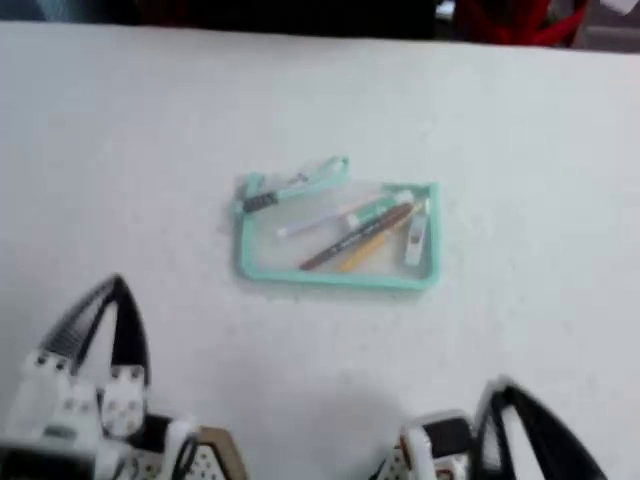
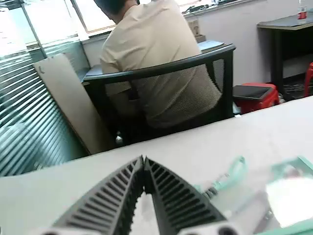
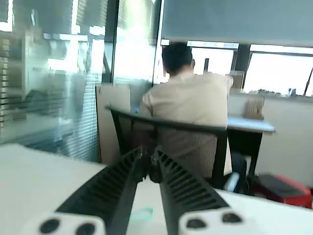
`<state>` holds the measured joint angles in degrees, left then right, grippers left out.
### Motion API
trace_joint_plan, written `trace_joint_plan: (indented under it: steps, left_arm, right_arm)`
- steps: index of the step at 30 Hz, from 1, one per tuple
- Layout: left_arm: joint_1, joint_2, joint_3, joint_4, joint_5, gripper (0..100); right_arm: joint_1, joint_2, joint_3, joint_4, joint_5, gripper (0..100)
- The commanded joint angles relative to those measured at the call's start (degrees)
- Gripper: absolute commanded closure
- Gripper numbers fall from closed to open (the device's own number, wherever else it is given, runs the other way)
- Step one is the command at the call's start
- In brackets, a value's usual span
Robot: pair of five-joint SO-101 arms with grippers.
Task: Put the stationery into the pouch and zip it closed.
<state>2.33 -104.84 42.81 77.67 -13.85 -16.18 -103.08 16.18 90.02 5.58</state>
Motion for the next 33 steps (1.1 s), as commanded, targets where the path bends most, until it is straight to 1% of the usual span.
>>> trace_joint_plan:
  steps: [1, 4, 8, 14, 16, 19, 21, 24, 27, 29, 33]
  left_arm:
    - [-6.5, 0.0, 15.1, -13.5, -0.5, 97]
    - [-10.0, 0.0, 26.7, -22.2, -0.5, 97]
    - [-10.3, 0.0, 39.3, -30.3, -0.5, 97]
    - [-10.2, 0.0, 50.8, -36.7, -0.4, 97]
    - [-10.2, 0.0, 54.2, -37.7, 0.0, 94]
    - [-10.7, 0.3, 54.2, -36.0, 6.2, 89]
    - [-10.6, 0.7, 54.2, -34.4, 8.6, 88]
    - [-10.3, 0.6, 54.2, -31.5, 7.2, 88]
    - [-10.6, 0.6, 54.2, -29.0, 6.8, 88]
    - [-10.3, 0.6, 54.2, -27.5, 7.3, 88]
    - [-10.7, 0.6, 54.2, -23.1, 9.3, 88]
  right_arm:
    - [2.7, 1.8, 11.8, -5.8, 0.1, 98.1]
    - [7.0, 1.8, 17.5, -10.5, 0.1, 98.1]
    - [10.7, 1.8, 23.7, -14.8, 0.2, 98.1]
    - [13.4, 1.8, 38.8, -22.7, 0.2, 98.1]
    - [14.7, 1.8, 45.5, -26.3, 0.2, 98.1]
    - [17.5, 1.8, 55.8, -33.2, 0.1, 98.1]
    - [18.8, 1.8, 62.9, -38.6, 0.0, 98.1]
    - [20.2, 1.8, 72.0, -45.5, 0.1, 98.0]
    - [19.8, 1.8, 79.2, -49.7, 0.1, 94.3]
    - [20.3, 2.7, 80.9, -49.0, 0.1, 91.9]
    - [19.8, 3.5, 80.9, -38.5, 0.1, 90.0]
